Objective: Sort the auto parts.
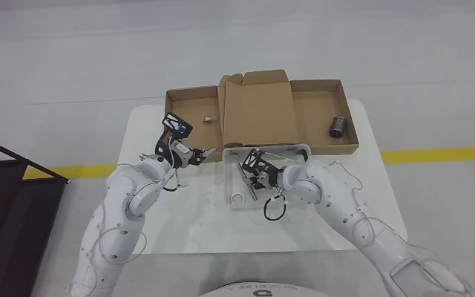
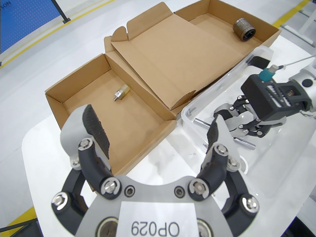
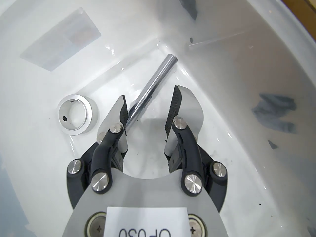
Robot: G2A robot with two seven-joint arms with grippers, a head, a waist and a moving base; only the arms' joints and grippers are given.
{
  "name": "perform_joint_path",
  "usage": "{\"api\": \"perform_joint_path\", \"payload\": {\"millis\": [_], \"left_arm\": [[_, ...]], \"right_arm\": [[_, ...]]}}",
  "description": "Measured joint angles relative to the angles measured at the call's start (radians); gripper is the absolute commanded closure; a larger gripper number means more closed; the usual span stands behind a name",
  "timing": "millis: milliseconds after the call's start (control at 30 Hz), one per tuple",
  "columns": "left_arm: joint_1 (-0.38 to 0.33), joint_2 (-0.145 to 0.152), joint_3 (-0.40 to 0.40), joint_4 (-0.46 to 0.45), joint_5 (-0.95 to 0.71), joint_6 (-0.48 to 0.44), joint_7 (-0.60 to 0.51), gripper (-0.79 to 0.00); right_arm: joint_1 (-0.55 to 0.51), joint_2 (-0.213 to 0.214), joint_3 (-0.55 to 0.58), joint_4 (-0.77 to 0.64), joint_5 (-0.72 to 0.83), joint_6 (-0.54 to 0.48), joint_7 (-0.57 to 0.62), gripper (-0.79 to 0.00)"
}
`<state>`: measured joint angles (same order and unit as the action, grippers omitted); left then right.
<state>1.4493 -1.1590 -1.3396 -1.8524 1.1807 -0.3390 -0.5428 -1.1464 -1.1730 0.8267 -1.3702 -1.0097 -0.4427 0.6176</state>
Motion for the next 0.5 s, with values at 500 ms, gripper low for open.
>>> {"api": "perform_joint_path", "payload": {"millis": [500], "left_arm": [[0.0,0.0,0.0,0.0,0.0,0.0,0.0,-0.785]], "right_arm": [[-0.07,0.028,0.071,-0.12,-0.068,-0.046,-0.078,-0.542]]}}
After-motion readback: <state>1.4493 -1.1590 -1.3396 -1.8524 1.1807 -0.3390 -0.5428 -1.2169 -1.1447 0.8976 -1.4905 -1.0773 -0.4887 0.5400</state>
